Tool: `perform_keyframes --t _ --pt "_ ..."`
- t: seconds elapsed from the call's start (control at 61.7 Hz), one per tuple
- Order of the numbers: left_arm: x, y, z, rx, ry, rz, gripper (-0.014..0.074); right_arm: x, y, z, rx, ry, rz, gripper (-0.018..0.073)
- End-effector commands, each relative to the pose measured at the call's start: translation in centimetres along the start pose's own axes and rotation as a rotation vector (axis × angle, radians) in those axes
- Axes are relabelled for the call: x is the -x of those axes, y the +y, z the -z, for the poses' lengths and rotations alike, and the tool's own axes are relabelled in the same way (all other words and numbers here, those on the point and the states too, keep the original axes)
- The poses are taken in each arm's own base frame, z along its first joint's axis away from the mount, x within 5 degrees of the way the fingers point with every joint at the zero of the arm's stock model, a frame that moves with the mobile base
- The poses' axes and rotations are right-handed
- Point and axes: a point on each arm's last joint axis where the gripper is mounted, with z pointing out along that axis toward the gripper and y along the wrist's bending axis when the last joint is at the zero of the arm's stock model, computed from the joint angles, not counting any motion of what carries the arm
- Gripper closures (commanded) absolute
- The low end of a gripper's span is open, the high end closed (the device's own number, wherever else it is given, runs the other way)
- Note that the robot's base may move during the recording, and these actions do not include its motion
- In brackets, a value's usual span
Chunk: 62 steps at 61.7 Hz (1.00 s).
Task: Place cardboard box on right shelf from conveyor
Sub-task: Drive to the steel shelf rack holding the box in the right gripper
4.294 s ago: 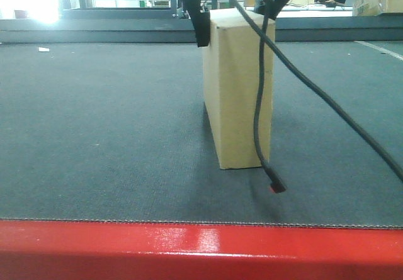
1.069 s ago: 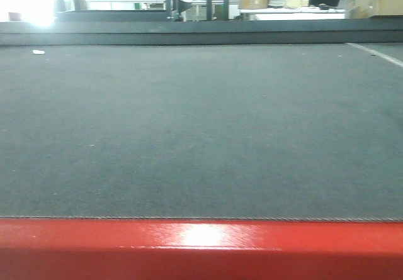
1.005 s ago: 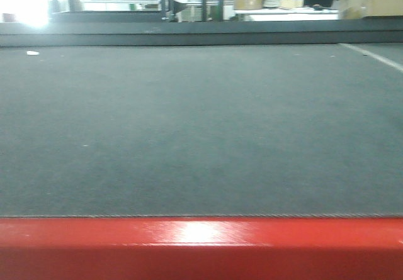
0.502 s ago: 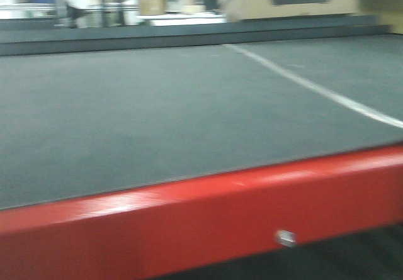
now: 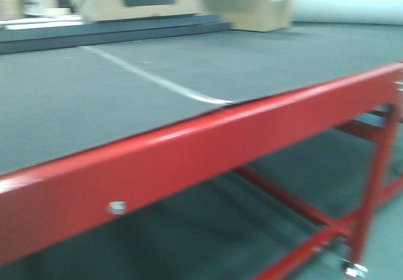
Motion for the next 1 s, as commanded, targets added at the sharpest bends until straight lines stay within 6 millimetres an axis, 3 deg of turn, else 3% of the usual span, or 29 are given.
perform_keyframes --t 0.0,0.988 --pt "0.62 0.05 0.11 0.004 -0.095 0.005 0.0712 1.62 0.21 0.17 0.009 -0.113 0.018 0.0345" --pt "0.62 0.03 0.11 0.002 -0.095 0.005 0.0712 1.62 0.21 0.17 0.009 -0.113 0.018 0.0345"
